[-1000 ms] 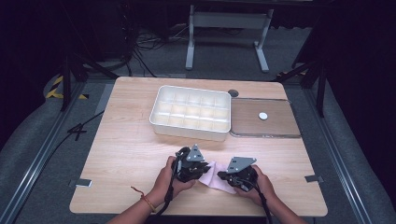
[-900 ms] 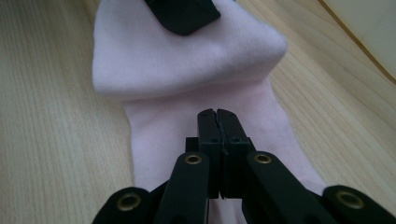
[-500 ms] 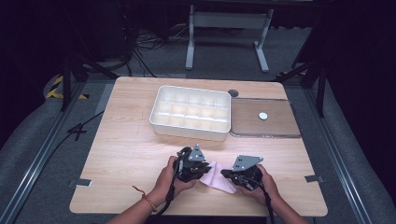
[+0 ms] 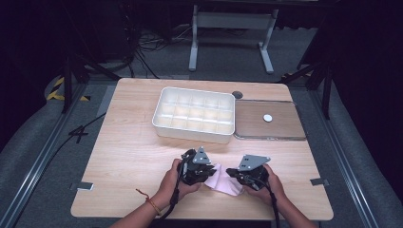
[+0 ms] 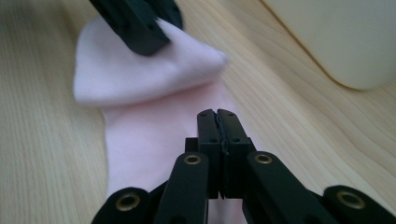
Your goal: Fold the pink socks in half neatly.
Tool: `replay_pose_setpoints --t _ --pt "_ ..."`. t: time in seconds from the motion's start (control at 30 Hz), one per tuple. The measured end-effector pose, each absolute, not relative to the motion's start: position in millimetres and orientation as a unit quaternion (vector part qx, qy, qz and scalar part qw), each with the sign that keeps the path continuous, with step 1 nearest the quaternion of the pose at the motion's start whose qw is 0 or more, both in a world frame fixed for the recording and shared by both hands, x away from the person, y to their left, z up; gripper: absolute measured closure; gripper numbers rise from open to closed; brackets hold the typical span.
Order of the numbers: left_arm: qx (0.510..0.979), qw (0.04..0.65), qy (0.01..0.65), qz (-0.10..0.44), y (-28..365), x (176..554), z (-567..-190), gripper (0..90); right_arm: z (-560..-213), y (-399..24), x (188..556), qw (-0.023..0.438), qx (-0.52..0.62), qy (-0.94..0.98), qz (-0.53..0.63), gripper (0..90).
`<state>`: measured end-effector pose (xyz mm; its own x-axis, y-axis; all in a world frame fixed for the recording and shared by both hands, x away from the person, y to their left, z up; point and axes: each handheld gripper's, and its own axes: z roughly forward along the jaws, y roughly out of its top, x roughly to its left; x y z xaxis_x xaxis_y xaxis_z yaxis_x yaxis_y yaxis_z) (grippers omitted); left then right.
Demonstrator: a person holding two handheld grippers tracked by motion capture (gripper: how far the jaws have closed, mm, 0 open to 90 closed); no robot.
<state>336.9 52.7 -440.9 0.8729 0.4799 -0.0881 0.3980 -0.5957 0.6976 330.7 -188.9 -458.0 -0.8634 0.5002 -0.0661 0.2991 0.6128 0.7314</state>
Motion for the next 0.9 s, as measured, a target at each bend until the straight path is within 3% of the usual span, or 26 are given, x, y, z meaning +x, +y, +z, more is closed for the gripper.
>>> replay_pose_setpoints --t 0.2,0.9 --pt "0.896 0.369 0.240 0.060 48.7 337.5 -438.2 80.4 -457.0 -209.4 332.0 0.130 0.241 0.893 0.357 89.5" --pt "0.916 0.342 0.204 0.060 12.0 341.0 -442.0 81.0 -468.5 -206.3 339.7 0.125 0.252 0.893 0.352 89.9"
